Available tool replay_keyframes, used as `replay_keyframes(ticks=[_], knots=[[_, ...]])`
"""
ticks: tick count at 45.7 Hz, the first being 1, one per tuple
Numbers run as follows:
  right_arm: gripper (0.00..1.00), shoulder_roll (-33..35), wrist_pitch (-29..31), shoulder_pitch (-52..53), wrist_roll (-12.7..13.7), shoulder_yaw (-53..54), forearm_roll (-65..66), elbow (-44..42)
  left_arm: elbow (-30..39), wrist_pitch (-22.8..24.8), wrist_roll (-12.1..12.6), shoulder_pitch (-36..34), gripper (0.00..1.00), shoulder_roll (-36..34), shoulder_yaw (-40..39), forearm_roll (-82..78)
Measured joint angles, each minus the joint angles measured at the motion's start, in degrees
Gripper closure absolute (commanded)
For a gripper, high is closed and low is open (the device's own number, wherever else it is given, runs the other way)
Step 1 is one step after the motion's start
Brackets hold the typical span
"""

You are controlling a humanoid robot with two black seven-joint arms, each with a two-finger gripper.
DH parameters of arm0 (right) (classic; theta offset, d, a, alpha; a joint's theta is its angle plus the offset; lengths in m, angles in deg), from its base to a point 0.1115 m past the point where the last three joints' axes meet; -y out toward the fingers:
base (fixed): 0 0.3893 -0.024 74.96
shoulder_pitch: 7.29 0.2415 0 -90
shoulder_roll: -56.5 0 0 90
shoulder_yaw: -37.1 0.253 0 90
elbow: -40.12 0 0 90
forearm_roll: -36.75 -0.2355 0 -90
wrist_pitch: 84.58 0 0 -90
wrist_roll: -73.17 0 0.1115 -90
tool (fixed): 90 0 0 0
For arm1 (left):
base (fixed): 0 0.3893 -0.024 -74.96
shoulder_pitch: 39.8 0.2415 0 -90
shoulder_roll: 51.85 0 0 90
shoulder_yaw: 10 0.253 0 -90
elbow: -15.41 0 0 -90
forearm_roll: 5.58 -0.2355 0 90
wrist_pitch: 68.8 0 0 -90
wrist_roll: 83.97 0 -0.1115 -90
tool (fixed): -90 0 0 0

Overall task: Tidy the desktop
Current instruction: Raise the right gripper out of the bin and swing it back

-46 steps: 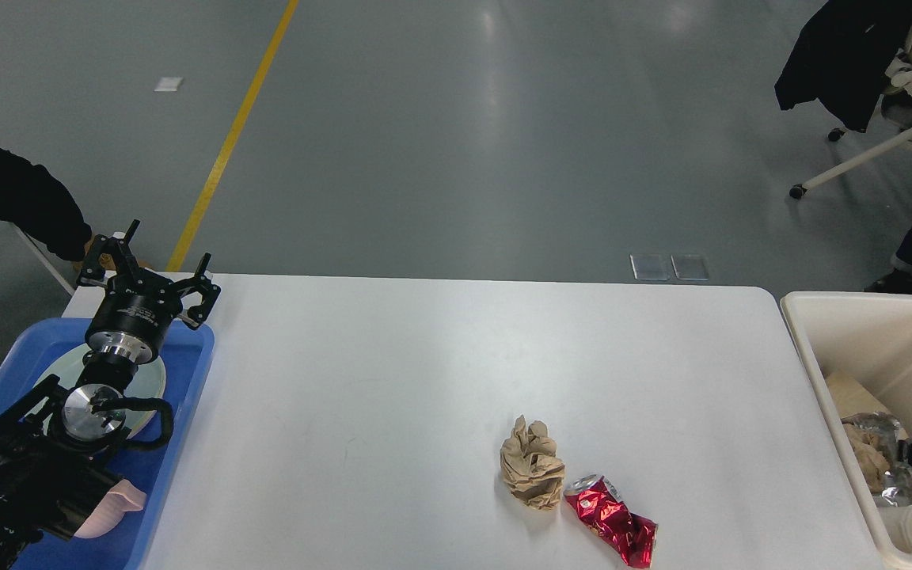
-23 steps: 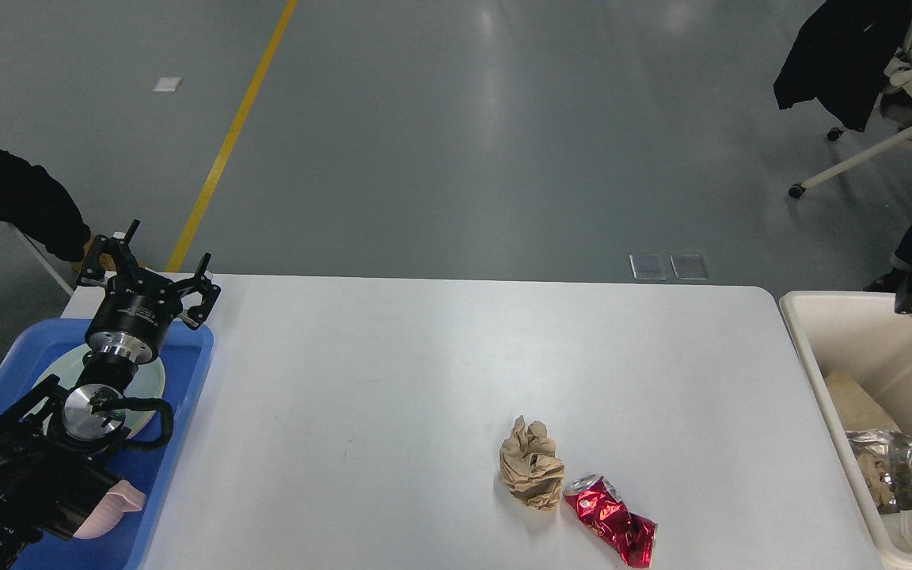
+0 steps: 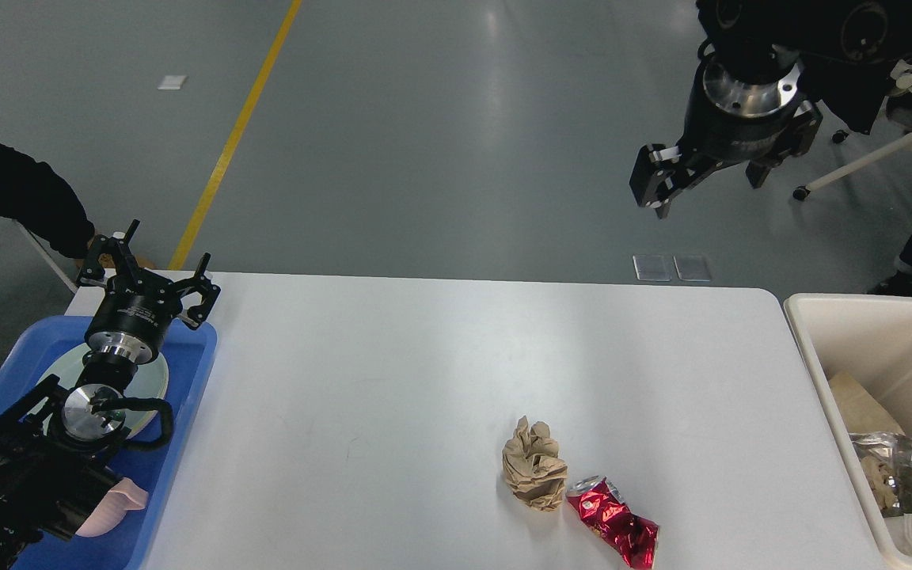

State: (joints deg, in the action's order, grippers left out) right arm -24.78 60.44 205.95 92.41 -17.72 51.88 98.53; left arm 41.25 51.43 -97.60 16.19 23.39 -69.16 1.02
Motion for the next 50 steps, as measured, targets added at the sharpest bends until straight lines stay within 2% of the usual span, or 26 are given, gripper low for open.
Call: replay_keyframes(ticks=[9,50], knots=[[0.00,-0.09,0.00,0.38,-0.11,2.79,-0.62,6.25,0.00,0.00,0.00,0.00,0.04,0.00,0.00,-0.01],[0.00,15.08,-0.02,0.16,0.22,1.34,-0.53,5.86,0.00,0.00,0.00,0.01,0.04,0.00,0.00,0.00]])
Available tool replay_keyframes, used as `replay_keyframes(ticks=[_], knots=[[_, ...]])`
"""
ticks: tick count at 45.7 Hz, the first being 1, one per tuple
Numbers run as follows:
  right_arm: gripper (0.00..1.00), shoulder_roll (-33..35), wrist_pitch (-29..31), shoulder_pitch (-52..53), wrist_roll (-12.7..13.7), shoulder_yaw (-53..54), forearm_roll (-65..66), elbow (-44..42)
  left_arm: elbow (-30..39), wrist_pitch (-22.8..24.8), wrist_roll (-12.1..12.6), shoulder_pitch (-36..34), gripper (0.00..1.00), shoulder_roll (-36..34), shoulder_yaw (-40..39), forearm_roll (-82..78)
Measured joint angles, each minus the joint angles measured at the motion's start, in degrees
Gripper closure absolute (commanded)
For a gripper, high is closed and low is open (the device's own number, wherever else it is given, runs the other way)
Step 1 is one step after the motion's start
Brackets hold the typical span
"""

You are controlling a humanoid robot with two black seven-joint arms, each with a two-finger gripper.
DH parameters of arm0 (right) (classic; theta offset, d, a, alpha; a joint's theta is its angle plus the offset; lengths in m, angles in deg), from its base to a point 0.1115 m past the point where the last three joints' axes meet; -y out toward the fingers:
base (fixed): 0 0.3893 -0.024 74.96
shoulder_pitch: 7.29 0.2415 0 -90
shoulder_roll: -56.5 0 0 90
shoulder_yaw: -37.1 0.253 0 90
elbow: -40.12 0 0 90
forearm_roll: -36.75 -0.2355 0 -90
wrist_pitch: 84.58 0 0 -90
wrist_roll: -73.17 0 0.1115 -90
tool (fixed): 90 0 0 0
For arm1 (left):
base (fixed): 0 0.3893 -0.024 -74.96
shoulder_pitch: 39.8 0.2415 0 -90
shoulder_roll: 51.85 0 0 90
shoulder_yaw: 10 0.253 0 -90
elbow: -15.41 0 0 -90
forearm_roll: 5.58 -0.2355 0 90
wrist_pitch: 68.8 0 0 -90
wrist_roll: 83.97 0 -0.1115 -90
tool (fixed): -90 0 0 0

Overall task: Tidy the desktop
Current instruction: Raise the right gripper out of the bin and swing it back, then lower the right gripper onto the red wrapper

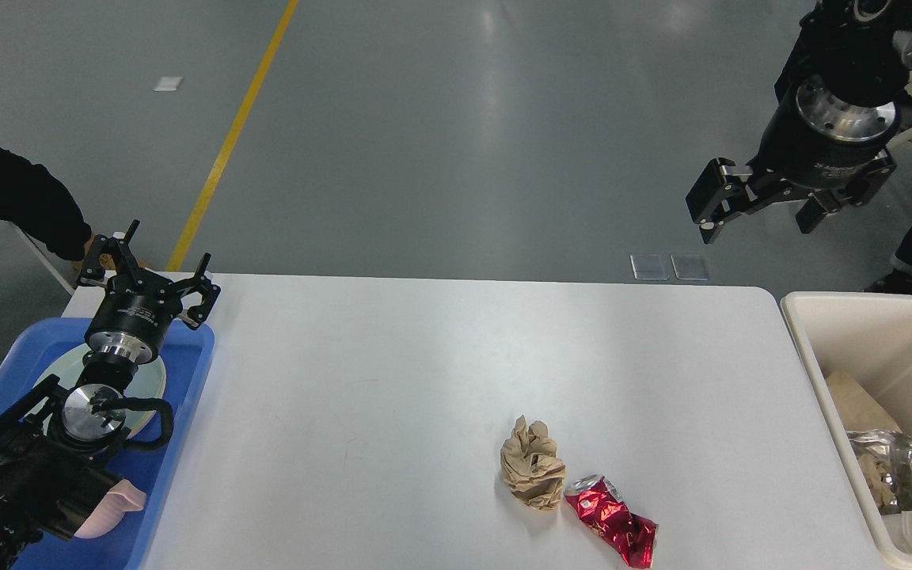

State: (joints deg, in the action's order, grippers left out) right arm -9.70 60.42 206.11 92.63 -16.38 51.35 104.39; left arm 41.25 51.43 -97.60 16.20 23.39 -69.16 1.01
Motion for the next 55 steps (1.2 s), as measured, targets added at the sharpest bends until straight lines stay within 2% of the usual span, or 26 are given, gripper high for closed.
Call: replay_keyframes(ticks=[13,36,43,46,51,55], knots=[[0.00,4.51,0.00,0.96,0.15,0.19,0.24,-0.02,0.00,0.00,0.00,0.00,0.04,0.00,0.00,0.00],[0.00,4.30,-0.01,-1.46,0.15,0.51,0.47,0.77,0.00,0.00,0.00,0.00,0.04,0.00,0.00,0.00],[0.00,3.50,-0.05,-5.52,0.15,0.35,2.36,5.79,0.00,0.00,0.00,0.00,0.04,0.00,0.00,0.02],[0.00,3.36,-3.23,-6.85,0.14,0.31,4.23,11.26,0.00,0.00,0.00,0.00,0.04,0.00,0.00,0.03],[0.00,2.23,-16.15,-8.74,0.14,0.22,6.23,20.61,0.00,0.00,0.00,0.00,0.04,0.00,0.00,0.04],[0.03,0.41,-24.31,-10.54,0.15,0.07,6.54,24.87,0.00,0.00,0.00,0.00,0.04,0.00,0.00,0.05]])
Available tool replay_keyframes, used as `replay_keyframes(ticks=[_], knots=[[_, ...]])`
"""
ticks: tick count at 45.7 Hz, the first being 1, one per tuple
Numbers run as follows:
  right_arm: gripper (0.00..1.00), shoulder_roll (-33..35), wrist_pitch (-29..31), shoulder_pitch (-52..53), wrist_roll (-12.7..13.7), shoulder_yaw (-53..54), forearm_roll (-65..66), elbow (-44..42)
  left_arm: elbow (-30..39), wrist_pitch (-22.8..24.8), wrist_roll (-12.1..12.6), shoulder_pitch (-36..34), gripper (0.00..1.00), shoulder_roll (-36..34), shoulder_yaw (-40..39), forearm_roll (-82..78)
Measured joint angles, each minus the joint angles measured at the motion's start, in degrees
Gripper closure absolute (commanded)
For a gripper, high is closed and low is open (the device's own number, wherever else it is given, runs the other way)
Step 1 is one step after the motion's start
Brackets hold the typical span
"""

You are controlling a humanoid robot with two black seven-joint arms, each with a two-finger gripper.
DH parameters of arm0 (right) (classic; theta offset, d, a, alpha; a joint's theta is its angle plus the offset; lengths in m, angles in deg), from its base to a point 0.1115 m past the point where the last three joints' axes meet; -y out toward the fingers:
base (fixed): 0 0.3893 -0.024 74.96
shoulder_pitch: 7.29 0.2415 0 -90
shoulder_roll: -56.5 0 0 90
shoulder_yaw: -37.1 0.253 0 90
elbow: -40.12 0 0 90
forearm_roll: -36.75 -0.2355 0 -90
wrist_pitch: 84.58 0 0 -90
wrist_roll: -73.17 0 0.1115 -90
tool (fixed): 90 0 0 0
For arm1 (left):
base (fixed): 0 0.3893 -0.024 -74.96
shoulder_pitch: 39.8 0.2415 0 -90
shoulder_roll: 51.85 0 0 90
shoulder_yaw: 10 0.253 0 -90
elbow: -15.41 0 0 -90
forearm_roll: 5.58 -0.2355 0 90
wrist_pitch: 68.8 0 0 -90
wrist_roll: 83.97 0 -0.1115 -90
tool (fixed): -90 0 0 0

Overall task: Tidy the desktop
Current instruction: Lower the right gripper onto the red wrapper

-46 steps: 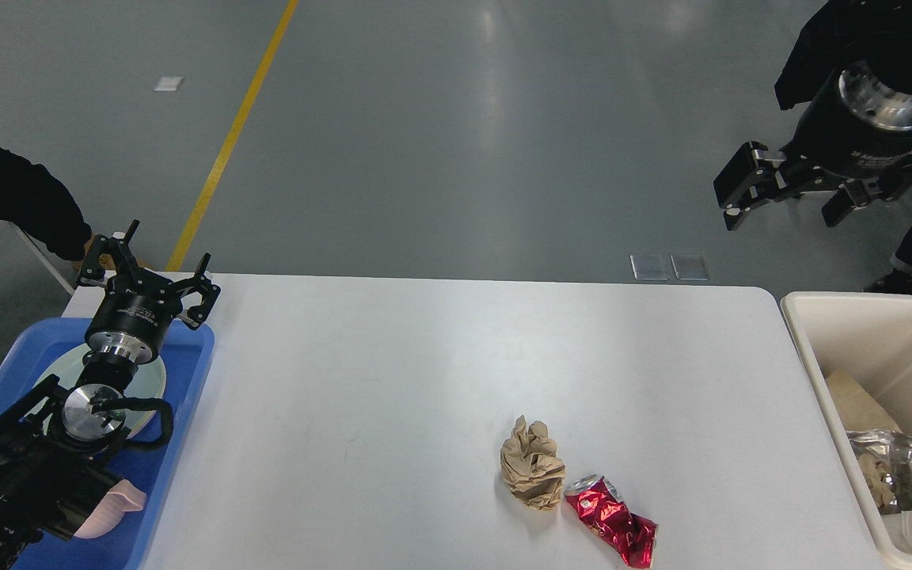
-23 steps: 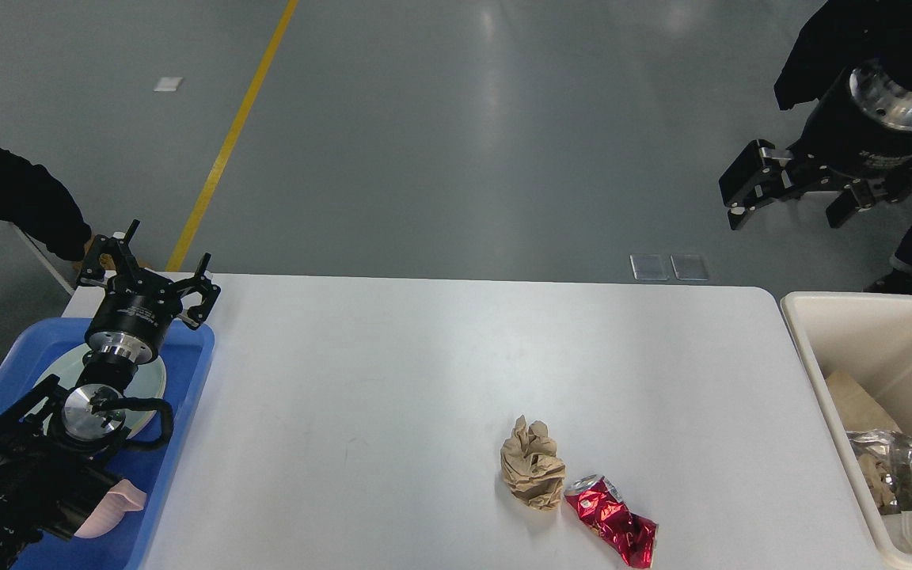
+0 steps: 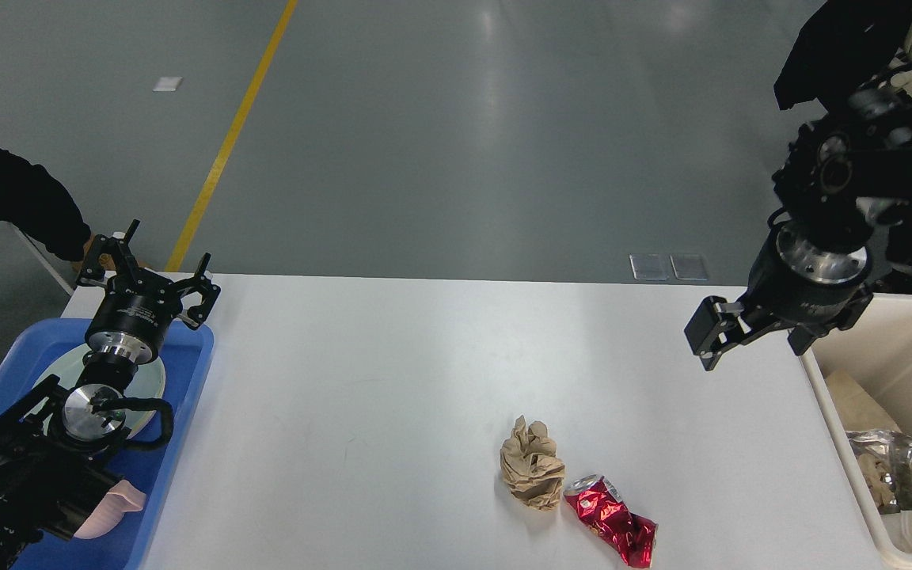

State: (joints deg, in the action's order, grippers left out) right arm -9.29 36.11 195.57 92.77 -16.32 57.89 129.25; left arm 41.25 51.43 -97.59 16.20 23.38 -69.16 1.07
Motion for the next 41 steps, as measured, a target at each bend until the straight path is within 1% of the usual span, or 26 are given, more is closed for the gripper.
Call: replay_keyframes(ticks=[3,7,11,25,41], knots=[[0.02,-1.86,-4.25,-1.67,0.00,-0.21,0.00,1.94,0.00,0.00,0.00,0.00,0.04,0.00,0.00,0.00],[0.00,-4.30,-8.49,-4.51,0.00,-0.34,-0.16,3.09,0.00,0.00,0.00,0.00,0.04,0.00,0.00,0.00],[0.00,-6.13,-10.79,-7.06,0.00,-0.32,-0.21,3.31,0.00,0.00,0.00,0.00,0.04,0.00,0.00,0.01],[0.00,-7.95,-10.89,-12.31,-0.10,2.28,-0.47,2.03,0.00,0.00,0.00,0.00,0.04,0.00,0.00,0.01],[0.00,-11.96,-10.81,-20.21,-0.12,5.26,0.15,-0.12,0.00,0.00,0.00,0.00,0.04,0.00,0.00,0.00]])
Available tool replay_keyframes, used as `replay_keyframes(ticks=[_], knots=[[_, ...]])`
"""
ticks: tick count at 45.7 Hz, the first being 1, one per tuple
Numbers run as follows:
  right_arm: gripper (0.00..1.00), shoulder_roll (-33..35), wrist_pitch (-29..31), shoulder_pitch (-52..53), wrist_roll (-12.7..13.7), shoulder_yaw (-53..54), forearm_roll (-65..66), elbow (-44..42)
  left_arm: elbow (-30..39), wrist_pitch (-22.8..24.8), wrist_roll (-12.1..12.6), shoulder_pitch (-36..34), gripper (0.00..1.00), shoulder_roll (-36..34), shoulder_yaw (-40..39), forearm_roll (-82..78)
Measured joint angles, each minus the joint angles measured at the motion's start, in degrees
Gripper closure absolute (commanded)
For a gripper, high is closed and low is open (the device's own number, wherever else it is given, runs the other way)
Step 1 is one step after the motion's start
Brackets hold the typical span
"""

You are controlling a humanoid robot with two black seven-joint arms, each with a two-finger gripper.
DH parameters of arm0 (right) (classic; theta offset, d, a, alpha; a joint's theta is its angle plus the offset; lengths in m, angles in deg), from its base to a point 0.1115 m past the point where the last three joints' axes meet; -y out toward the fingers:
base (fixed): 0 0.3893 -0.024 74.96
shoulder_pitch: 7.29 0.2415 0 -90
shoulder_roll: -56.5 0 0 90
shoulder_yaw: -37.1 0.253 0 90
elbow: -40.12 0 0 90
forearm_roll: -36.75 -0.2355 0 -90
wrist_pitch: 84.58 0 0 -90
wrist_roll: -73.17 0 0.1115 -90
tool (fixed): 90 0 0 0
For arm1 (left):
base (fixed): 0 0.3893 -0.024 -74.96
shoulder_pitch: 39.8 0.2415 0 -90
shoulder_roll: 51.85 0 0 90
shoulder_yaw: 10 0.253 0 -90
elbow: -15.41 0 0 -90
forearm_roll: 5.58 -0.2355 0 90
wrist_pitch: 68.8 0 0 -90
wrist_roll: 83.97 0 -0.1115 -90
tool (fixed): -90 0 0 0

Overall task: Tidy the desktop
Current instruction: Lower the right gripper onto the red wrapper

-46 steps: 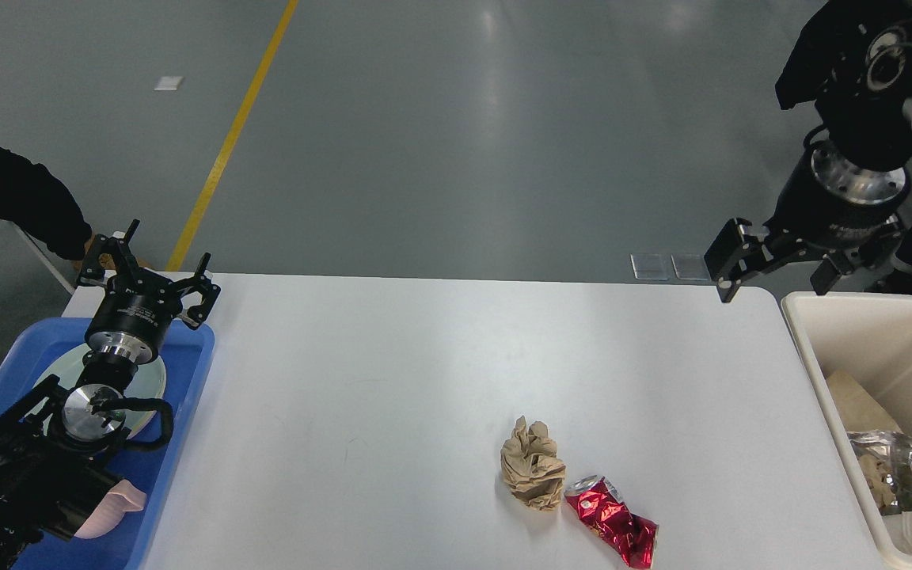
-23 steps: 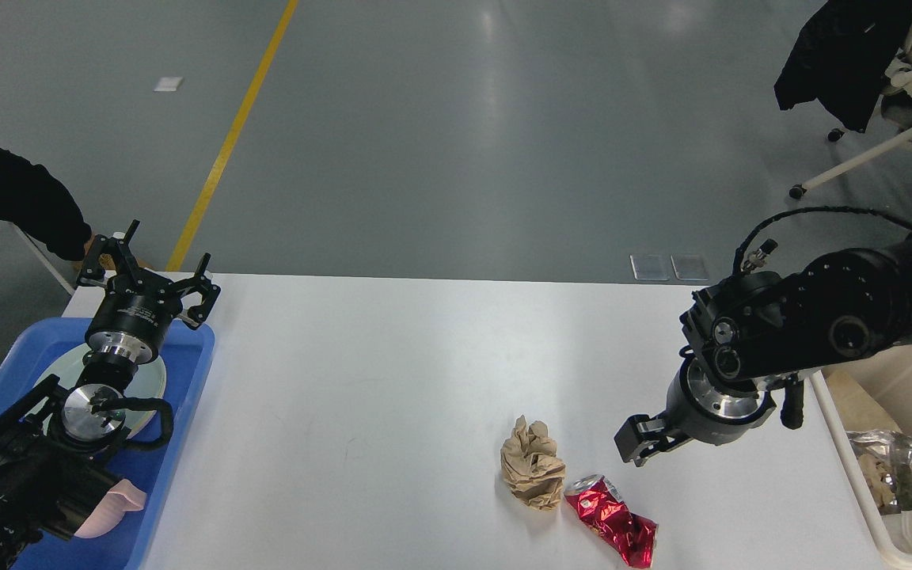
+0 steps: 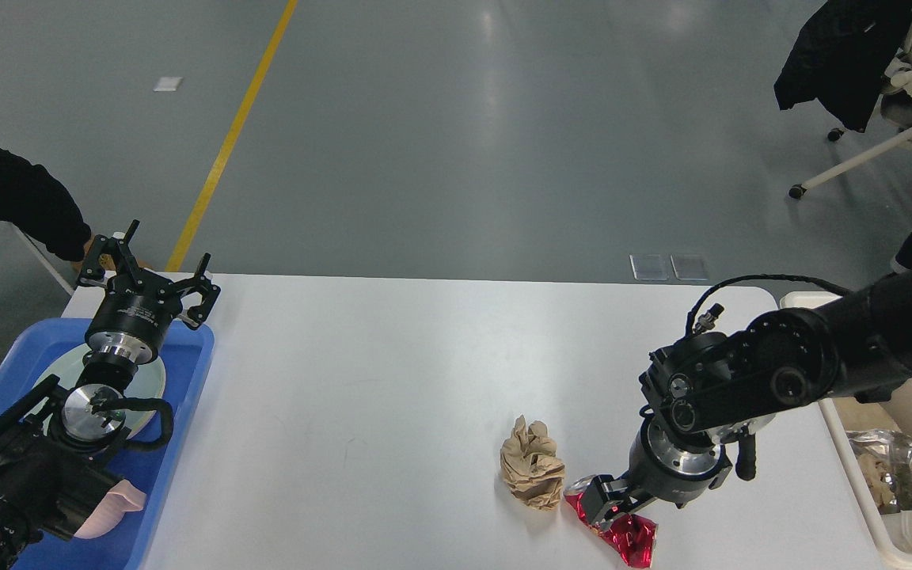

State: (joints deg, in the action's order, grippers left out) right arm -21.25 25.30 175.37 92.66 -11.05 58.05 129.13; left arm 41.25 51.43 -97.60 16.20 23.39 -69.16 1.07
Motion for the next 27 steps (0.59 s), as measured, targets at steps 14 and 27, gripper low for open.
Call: replay_keyframes(ticks=[14,27], knots=[[0.00,-2.17,-0.02,-3.19,0.04,4.12,7.81,-1.06,0.00,0.00,0.00,0.00,0.04,0.00,0.00,0.00],[0.00,-2.48,-0.10,-8.08,0.07,8.38,15.68,-3.83,0.00,0.00,0.00,0.00,0.04,0.00,0.00,-0.02]])
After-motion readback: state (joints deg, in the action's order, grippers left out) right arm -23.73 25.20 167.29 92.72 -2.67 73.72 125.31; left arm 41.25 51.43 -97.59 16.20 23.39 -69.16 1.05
